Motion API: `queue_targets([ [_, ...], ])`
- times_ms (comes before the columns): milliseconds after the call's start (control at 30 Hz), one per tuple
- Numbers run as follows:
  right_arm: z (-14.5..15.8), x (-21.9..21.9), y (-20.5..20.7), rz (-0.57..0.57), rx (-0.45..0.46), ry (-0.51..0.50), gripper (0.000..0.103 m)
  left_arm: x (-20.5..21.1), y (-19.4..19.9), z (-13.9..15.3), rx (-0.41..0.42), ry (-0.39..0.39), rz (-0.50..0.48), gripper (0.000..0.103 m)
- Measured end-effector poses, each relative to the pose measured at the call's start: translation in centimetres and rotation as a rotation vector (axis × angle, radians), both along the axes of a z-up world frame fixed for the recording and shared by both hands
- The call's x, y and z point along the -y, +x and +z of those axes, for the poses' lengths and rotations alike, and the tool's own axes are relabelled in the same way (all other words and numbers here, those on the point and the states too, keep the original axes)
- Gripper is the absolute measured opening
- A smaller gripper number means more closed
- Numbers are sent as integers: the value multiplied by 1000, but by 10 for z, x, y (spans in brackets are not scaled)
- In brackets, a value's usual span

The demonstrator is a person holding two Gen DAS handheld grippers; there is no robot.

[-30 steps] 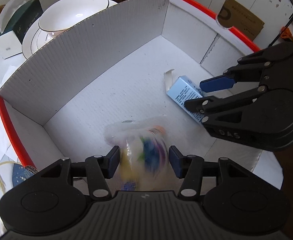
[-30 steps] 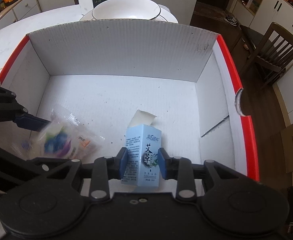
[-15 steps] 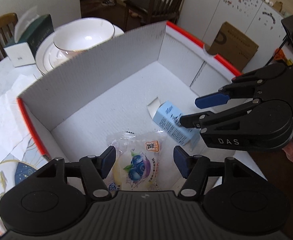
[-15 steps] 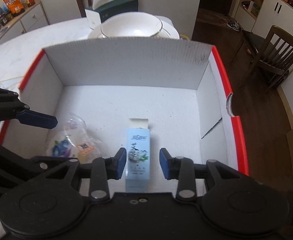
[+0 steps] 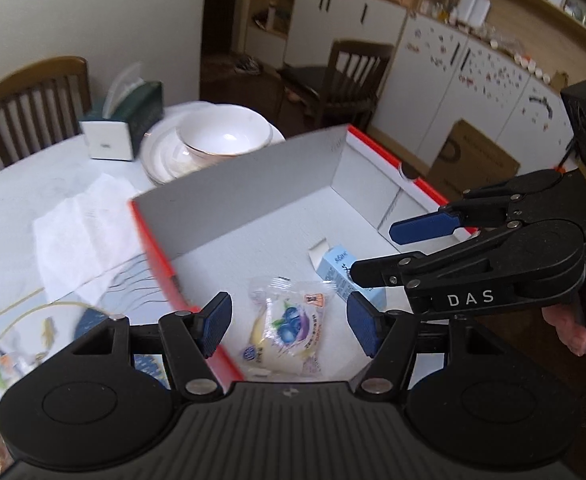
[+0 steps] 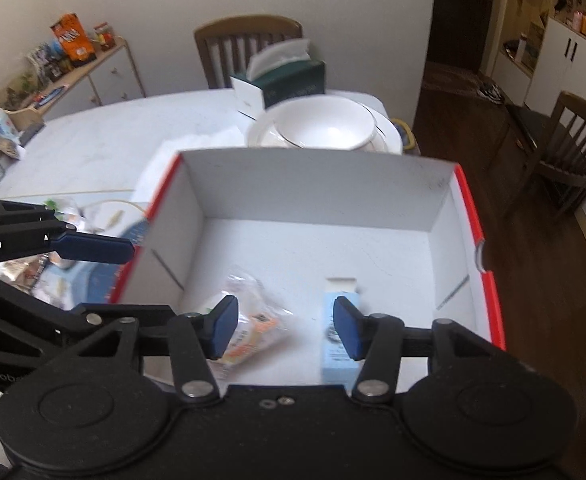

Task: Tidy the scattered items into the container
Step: 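Withdraw both grippers from the box back over the cluttered table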

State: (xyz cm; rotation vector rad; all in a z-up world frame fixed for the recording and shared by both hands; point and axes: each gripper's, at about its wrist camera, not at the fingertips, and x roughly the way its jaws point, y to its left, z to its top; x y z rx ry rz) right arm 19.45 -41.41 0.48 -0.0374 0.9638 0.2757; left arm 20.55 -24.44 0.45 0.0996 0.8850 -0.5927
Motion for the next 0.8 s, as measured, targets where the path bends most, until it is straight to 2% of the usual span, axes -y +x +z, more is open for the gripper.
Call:
queue_targets([
  [100,10,-13,-8,9,28,9,61,-20,-11,8,18,-34,32,64],
  [233,20,-34,-20,22,62,29,63,-53,-29,18,61,-61,75,72],
  [367,24,-58,-27,34,90,53,66,-89,-47,24,103,-55,118,74],
  [433,25,-74,-32,50,100,61,67,-110,-55,26,126,-53,144,78],
  [600,26,-117,-43,104,126,63,81,-161,-72,28,160,-42,213,80],
  [800,24,-164,-52,131,130,73,88,-218,-90,21,176,-23,277,84],
])
